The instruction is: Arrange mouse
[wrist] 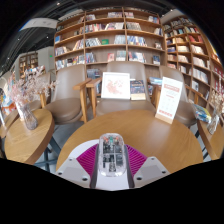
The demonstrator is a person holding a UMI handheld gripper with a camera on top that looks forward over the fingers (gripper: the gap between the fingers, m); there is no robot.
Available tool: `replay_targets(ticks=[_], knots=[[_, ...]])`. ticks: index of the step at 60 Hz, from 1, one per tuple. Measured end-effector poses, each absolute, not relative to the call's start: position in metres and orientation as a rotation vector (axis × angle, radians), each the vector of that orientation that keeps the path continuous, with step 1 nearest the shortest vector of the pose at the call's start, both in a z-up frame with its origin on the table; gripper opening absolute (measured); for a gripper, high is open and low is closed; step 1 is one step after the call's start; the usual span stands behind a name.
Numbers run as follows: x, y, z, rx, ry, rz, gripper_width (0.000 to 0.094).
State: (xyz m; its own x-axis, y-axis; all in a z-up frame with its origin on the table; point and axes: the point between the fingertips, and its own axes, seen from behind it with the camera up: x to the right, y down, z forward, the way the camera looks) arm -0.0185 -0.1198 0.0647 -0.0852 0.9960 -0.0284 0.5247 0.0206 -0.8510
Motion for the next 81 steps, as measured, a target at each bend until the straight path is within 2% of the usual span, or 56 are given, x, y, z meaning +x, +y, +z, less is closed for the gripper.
replay_targets(ticks=[5, 13, 21, 23, 26, 27, 30, 43, 51, 63, 81], knots=[[-0.018, -0.132, 0.028, -1.600, -1.693, 0.911, 0.0425], [-0.018, -0.129, -0.006, -1.663, -1.674, 0.839, 0.0434], [-0.017, -0.128, -0.008, -1.640, -1.670, 0.838, 0.0509], [-0.016, -0.129, -0.006, -1.646, -1.676, 0.839, 0.0585], [-0.011, -0.122, 0.000, -1.652, -1.653, 0.835, 0.0813], [-0.009, -0.119, 0.004, -1.650, -1.643, 0.835, 0.0863], [0.003, -0.117, 0.020, -1.638, -1.632, 0.844, 0.0828], [0.115, -0.096, 0.114, -1.540, -1.606, 0.924, 0.0856], [0.207, -0.085, 0.147, -1.502, -1.600, 0.964, 0.0856], [0.294, -0.062, 0.149, -1.520, -1.604, 0.957, 0.0855], [0.325, -0.038, 0.155, -1.497, -1.576, 0.940, 0.0862]])
